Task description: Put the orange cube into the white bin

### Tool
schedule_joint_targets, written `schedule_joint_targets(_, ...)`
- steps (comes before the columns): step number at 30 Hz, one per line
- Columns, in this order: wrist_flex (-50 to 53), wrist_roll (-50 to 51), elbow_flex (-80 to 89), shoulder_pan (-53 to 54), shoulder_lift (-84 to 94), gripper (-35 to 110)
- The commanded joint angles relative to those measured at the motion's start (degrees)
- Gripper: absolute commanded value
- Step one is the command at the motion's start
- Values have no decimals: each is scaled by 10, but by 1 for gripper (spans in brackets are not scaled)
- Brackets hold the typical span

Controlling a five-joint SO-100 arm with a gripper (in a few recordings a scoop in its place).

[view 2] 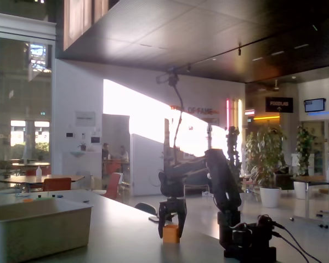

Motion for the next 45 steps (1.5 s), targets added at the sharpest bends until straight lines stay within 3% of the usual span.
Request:
schedule_joint_targets(1, -3, 2, -10, 4, 11, 32)
schedule_joint_targets(6, -13, 2, -9, 4, 11, 22)
schedule_joint_targets(17, -14, 3, -17, -5, 14, 22)
schedule_joint_targets(42, -16, 69, -433, -199, 3, 22)
schedule_joint_targets(45, -53, 69, -459, -214, -21, 22)
